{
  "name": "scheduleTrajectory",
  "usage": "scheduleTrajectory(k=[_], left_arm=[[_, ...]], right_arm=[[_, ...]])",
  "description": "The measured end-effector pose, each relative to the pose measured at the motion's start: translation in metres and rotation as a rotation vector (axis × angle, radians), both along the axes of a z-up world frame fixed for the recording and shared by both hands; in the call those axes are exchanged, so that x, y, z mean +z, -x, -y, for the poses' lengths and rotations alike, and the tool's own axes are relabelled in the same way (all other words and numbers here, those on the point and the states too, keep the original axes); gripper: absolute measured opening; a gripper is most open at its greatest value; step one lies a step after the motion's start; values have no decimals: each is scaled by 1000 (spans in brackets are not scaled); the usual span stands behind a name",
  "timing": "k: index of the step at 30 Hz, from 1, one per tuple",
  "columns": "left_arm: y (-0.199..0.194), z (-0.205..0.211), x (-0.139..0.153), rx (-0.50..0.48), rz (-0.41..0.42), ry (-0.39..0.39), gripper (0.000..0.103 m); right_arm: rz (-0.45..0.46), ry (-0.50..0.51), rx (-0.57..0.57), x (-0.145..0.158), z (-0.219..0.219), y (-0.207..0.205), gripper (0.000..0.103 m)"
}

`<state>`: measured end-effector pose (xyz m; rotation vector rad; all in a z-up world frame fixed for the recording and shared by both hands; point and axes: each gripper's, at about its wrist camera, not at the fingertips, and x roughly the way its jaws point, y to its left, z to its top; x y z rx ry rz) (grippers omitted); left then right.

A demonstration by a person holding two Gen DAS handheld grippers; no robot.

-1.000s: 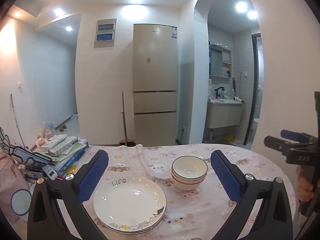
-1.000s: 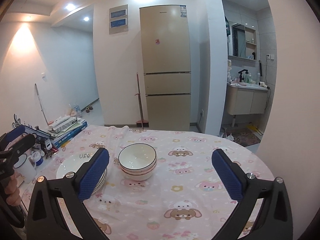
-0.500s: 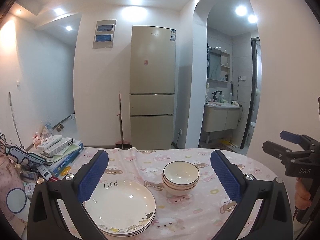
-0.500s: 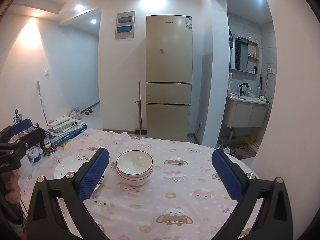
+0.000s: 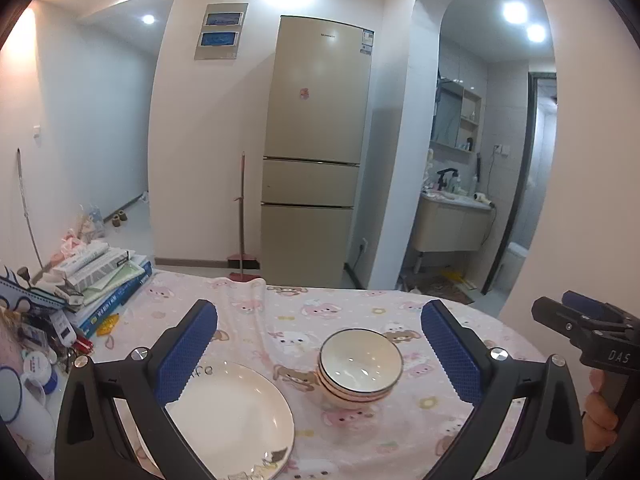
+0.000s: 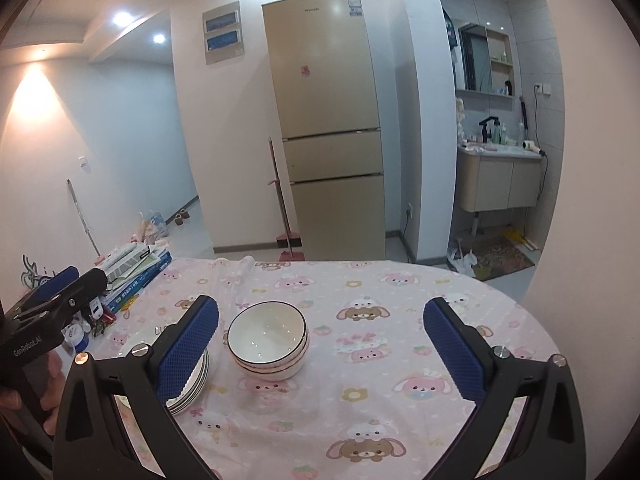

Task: Organize plates and bowls
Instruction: 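Move both grippers up and over to the pink-banded bowl stack, then close both grippers on the rim of the pink-banded bowl stack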

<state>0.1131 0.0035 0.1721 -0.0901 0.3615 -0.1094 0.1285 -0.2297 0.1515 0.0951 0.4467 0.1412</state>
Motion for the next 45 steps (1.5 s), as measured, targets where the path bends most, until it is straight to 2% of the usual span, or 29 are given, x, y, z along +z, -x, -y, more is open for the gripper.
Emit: scheduleTrajectory(k=[4, 6, 9, 14, 17, 21, 24, 28, 32, 33, 35, 39, 41, 45], left_arm=[[-28, 1, 7, -25, -50, 14, 103], [-34, -3, 24, 0, 3, 40, 103], [-42, -5, 39, 45, 53, 38, 103], [-66, 0, 22, -3, -61, 71, 103], [-77, 10, 7, -24, -90, 21, 103], [-96, 13, -8, -17, -150, 18, 103], [-114, 15, -28, -43, -236, 26, 103], [-143, 12, -55, -17, -346, 31, 103], [-165, 13, -82, -81, -473, 71, 103], [-170, 14, -90, -106, -509, 90, 102], [-179, 17, -102, -108, -551, 91, 93], [-192, 16, -123, -81, -618, 72, 89], [-197, 16, -129, -74, -639, 72, 83], [-207, 16, -146, -75, -693, 64, 79]], right_arm=[[-16, 16, -1, 1, -3, -24, 102], [6, 37, -19, 9, -6, -34, 102], [34, 10, 13, 22, -6, -46, 102], [31, -29, 26, 15, -8, -64, 102], [-37, -62, 45, -3, -6, -81, 102], [-136, -16, 45, -22, -5, -108, 102], [-192, -59, 77, -32, 1, -119, 102], [-265, -90, 101, -49, 5, -134, 102], [-383, -167, 144, -72, 4, -156, 102], [-414, -191, 153, -79, 4, -161, 102], [-479, -221, 155, -92, 3, -169, 102], [-534, -263, 173, -108, 3, -180, 102], [-560, -285, 178, -115, 3, -185, 101], [-636, -315, 203, -138, -4, -197, 94]])
